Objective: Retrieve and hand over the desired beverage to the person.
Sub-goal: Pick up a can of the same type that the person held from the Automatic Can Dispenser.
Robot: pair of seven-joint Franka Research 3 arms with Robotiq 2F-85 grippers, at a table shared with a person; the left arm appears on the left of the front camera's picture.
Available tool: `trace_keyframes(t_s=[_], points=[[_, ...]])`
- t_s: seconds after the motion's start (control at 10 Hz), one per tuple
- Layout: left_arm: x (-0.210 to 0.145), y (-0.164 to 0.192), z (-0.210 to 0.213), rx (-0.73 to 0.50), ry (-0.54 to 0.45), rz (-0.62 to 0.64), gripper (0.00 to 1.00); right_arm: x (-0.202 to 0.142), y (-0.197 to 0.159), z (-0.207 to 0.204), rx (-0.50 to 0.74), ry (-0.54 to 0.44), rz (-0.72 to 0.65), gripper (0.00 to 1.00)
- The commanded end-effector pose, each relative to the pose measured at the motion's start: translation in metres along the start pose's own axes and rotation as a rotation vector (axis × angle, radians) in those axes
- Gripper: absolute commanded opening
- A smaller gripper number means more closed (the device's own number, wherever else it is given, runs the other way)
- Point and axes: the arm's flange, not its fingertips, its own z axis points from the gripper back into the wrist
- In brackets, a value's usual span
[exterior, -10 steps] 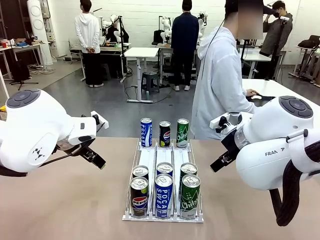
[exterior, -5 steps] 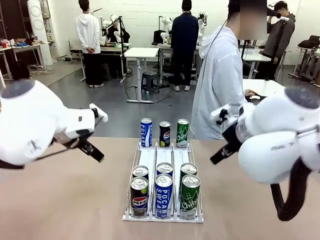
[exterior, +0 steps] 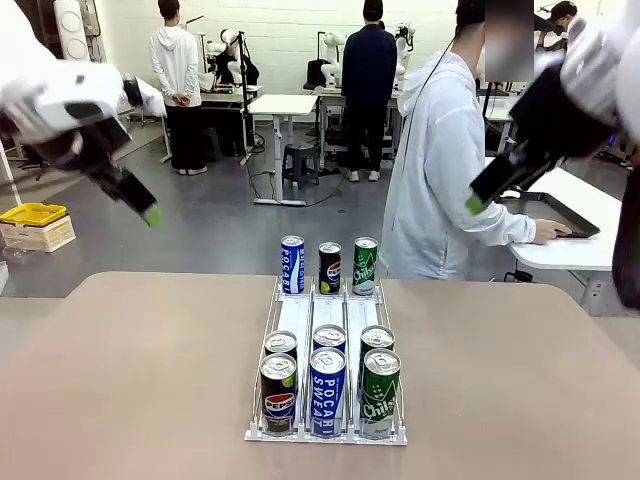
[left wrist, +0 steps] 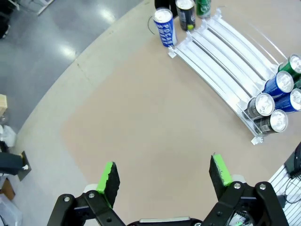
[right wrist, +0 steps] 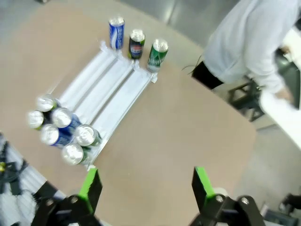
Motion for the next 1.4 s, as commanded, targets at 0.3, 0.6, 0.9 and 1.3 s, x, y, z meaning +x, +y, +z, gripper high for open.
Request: trace_keyframes(t_s=[0.3, 0.6, 0.9, 1.3], points=[[0.007, 0.006, 0.016, 0.016, -0.010, 0.010, 1.00, 0.012, -0.003, 0.007, -0.003, 0.018, -0.008, 1.00], [0.011, 0.006, 0.019, 0.031, -0.012, 0.012, 1.00, -0.015, -0.039, 0.003, 0.151, 0.043, 0.007, 1.00], [-0.034, 0.052, 0.080, -0.230, -0.081, 0.068, 1.00, -0.077, -0.134, 0.036, 0.495, -0.095, -0.019, 1.00], [-0.097, 0.103, 0.104, -0.361, -0.261, 0.189, 1.00, -0.126, -0.194, 0.058, 0.588, -0.303, -0.119, 1.00]])
